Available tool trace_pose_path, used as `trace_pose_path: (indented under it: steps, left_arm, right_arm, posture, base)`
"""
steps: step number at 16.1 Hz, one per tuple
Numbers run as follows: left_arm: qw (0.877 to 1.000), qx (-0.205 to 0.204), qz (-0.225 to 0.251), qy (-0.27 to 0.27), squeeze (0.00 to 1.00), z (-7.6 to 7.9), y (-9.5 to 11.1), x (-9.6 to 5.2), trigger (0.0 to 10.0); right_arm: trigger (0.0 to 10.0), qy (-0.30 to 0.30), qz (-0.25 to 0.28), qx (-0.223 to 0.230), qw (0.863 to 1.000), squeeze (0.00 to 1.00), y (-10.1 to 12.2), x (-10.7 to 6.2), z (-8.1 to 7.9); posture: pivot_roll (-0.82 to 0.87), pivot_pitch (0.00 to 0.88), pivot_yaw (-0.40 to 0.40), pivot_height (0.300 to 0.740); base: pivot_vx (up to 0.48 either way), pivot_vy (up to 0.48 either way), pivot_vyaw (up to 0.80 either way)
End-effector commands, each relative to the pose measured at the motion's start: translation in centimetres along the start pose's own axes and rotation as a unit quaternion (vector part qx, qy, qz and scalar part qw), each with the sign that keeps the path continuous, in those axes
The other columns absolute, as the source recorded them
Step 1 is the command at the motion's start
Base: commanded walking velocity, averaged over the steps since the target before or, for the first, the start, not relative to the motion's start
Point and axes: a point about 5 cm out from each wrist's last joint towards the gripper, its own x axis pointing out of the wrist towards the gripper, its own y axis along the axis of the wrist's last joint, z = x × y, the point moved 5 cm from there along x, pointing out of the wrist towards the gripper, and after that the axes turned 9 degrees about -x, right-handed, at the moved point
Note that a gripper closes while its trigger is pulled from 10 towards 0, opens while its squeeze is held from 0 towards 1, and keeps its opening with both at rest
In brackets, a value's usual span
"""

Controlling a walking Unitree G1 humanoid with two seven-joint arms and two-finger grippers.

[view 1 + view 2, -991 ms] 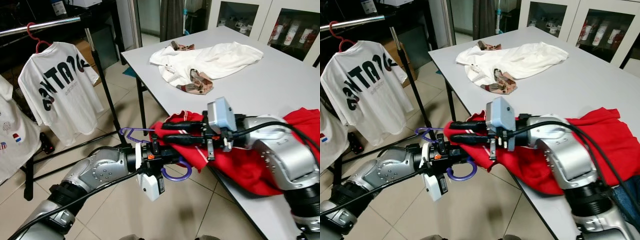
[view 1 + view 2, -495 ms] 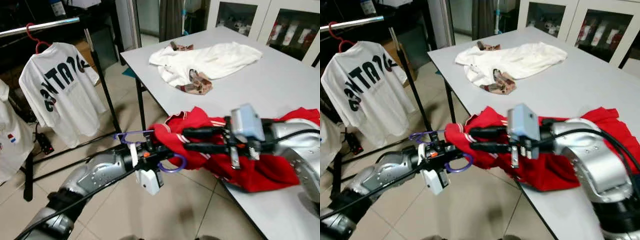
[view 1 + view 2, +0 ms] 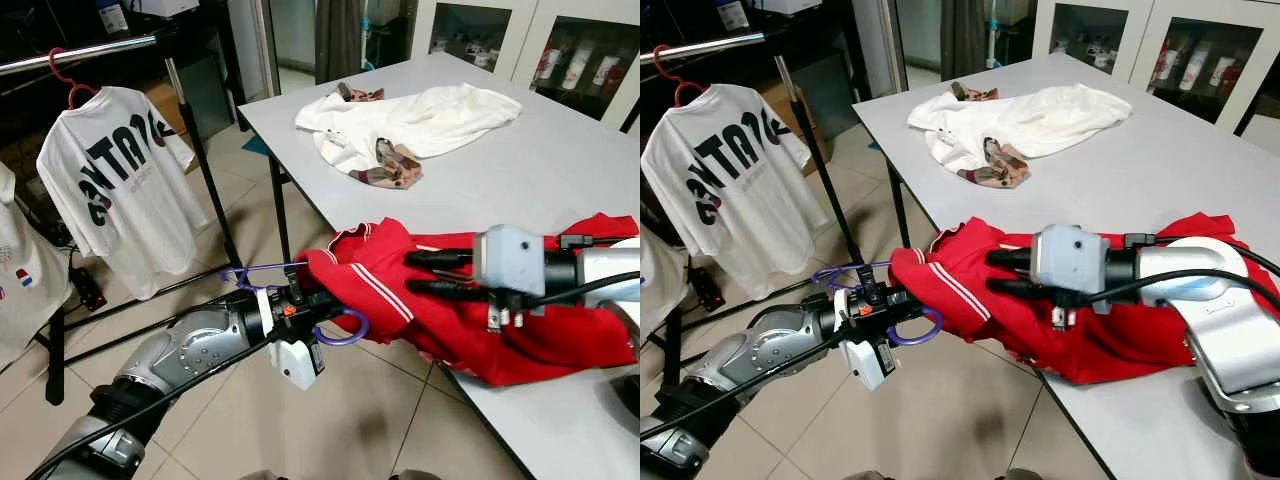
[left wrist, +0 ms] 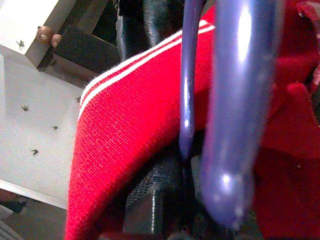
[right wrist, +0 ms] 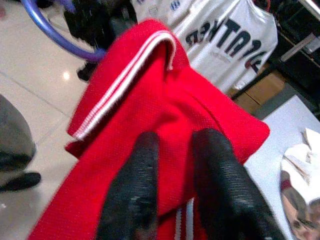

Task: Hang hanger

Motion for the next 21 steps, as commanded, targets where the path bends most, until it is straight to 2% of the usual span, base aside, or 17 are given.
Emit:
trace_pose_path:
  steps: [1, 3, 6, 8, 9, 10, 11, 12, 14, 16, 18, 21]
  left_arm:
    - [1.0, 0.011, -0.004, 0.005, 0.0, -0.7, -0.3, -0.2, 10.0]
    - [1.0, 0.017, -0.006, -0.003, 0.0, -0.8, -0.3, -0.3, 10.0]
    - [1.0, 0.017, -0.012, -0.009, 0.0, -0.7, -0.6, -0.6, 10.0]
    - [1.0, 0.015, -0.016, -0.012, 0.0, -0.5, -0.8, -0.7, 10.0]
    - [1.0, 0.015, -0.019, -0.013, 0.0, -0.5, -0.9, -0.8, 10.0]
    - [1.0, 0.015, -0.022, -0.013, 0.0, -0.7, -1.2, -0.8, 10.0]
    - [1.0, 0.016, -0.023, -0.012, 0.0, -0.8, -1.3, -0.8, 10.0]
    - [0.999, 0.017, -0.023, -0.013, 0.0, -1.0, -1.3, -0.6, 10.0]
    - [1.0, 0.02, -0.012, -0.018, 0.0, -1.1, -1.1, -0.2, 10.0]
    - [1.0, 0.023, -0.001, -0.019, 0.0, -1.2, -0.7, 0.3, 10.0]
    - [0.999, 0.025, 0.008, -0.027, 0.0, -1.0, -0.4, 0.5, 10.0]
    - [0.999, 0.027, 0.01, -0.037, 0.0, -0.7, -0.4, 0.5, 10.0]
  right_arm:
    - [10.0, 0.003, -0.012, -0.014, 1.0, 1.0, 0.0, 0.0, -0.2]
    - [10.0, 0.009, 0.007, -0.005, 1.0, 1.0, 0.7, 0.1, -0.6]
    - [10.0, -0.006, 0.028, 0.013, 0.999, 1.0, 1.5, -1.3, 0.1]
    - [10.0, 0.002, 0.038, 0.027, 0.999, 1.0, 1.9, -2.0, -0.4]
    - [10.0, 0.009, 0.042, 0.037, 0.998, 0.78, 2.1, -2.2, -1.0]
    - [10.0, 0.014, 0.043, 0.045, 0.998, 0.69, 2.2, -2.1, -1.7]
    - [10.0, 0.016, 0.044, 0.048, 0.998, 0.06, 2.3, -2.0, -1.9]
    - [10.0, 0.021, 0.045, 0.052, 0.997, 0.0, 2.4, -1.6, -2.6]
    - [10.0, 0.019, 0.022, 0.038, 0.999, 0.0, 1.7, -0.3, -3.3]
    - [10.0, 0.002, -0.005, 0.025, 1.0, 0.0, 0.9, 0.4, -3.1]
    - [10.0, -0.034, -0.052, -0.001, 0.998, 0.0, -0.8, 0.9, -2.0]
    - [10.0, -0.072, -0.078, -0.021, 0.994, 0.0, -1.4, 1.2, -0.5]
  posture:
    - [-0.1, 0.0, 0.086, 0.736]
    - [-0.11, 0.0, 0.091, 0.736]
    - [-0.11, 0.0, 0.095, 0.736]
    - [-0.12, 0.0, 0.098, 0.736]
    - [-0.12, 0.0, 0.099, 0.736]
    - [-0.12, 0.0, 0.101, 0.736]
    - [-0.13, 0.0, 0.104, 0.736]
    - [-0.14, 0.0, 0.107, 0.736]
    - [-0.14, 0.0, 0.111, 0.736]
    - [-0.15, 0.0, 0.113, 0.736]
    - [-0.14, 0.0, 0.113, 0.736]
    - [-0.13, 0.0, 0.11, 0.736]
  base:
    - [0.0, 0.0, 0.0]
    - [0.0, 0.0, 0.0]
    - [0.0, 0.0, 0.0]
    - [0.0, 0.0, 0.0]
    - [0.0, 0.0, 0.0]
    - [0.0, 0.0, 0.0]
    - [0.0, 0.0, 0.0]
    - [0.0, 0.0, 0.0]
    - [0.0, 0.0, 0.0]
    - [0.0, 0.0, 0.0]
    - [0.0, 0.0, 0.0]
    - [0.0, 0.0, 0.0]
